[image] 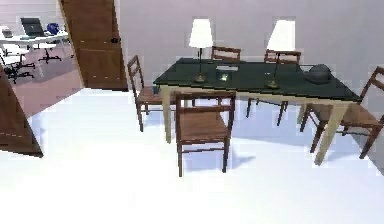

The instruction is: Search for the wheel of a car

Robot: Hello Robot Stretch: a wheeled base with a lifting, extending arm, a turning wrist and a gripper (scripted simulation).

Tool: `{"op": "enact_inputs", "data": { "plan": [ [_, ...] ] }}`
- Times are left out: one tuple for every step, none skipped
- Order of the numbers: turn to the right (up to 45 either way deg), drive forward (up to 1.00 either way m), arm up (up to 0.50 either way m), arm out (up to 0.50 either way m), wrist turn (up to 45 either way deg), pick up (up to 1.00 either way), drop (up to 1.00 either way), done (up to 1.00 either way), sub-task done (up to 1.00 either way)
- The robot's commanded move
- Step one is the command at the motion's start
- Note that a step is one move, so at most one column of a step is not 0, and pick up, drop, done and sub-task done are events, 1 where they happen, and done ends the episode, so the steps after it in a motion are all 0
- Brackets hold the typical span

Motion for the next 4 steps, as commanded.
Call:
{"op": "enact_inputs", "data": {
  "plan": [
    [-33.0, 0.00, 0.00, 0.00, 0.0, 0.00, 0.00, 0.00, 0.00],
    [0.0, 1.00, 0.00, 0.00, 0.0, 0.00, 0.00, 0.00, 0.00],
    [0.0, 1.00, 0.00, 0.00, 0.0, 0.00, 0.00, 0.00, 0.00],
    [-6.0, 0.00, 0.00, 0.00, 0.0, 0.00, 0.00, 0.00, 0.00]
  ]
}}
